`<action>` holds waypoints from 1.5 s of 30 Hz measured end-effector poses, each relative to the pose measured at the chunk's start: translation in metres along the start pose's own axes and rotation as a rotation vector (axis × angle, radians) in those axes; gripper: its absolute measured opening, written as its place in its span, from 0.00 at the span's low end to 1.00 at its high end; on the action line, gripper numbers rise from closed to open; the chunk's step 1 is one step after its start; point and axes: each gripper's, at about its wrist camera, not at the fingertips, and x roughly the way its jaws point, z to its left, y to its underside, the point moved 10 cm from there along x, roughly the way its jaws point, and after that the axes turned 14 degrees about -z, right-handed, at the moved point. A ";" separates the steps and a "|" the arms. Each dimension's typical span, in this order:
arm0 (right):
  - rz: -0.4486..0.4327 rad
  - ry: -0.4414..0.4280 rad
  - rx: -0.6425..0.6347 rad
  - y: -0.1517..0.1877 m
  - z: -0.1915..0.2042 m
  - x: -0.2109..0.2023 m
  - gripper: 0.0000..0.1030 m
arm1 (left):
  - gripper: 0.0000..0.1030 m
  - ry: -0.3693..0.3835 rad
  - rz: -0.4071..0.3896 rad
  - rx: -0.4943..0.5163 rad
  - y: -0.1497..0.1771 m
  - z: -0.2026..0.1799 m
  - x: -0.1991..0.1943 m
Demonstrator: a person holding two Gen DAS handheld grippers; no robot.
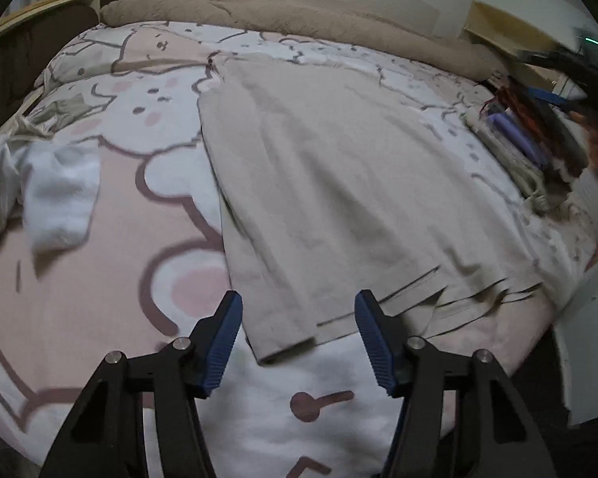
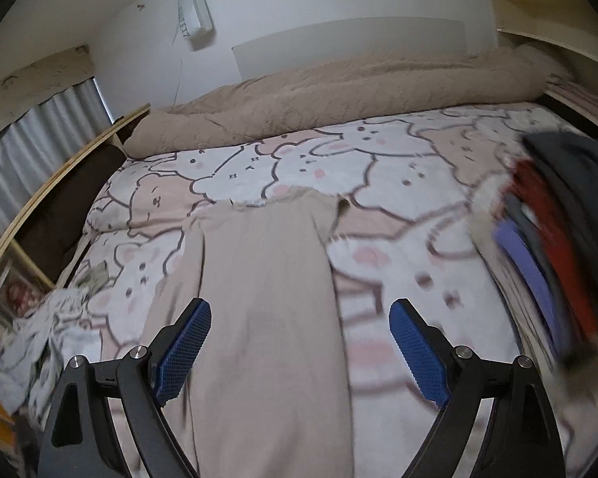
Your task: Fold clothes
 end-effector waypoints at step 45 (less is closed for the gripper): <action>0.084 0.126 0.159 0.117 -0.051 -0.120 0.04 | 0.05 -0.258 -0.110 -0.280 -0.023 0.134 -0.090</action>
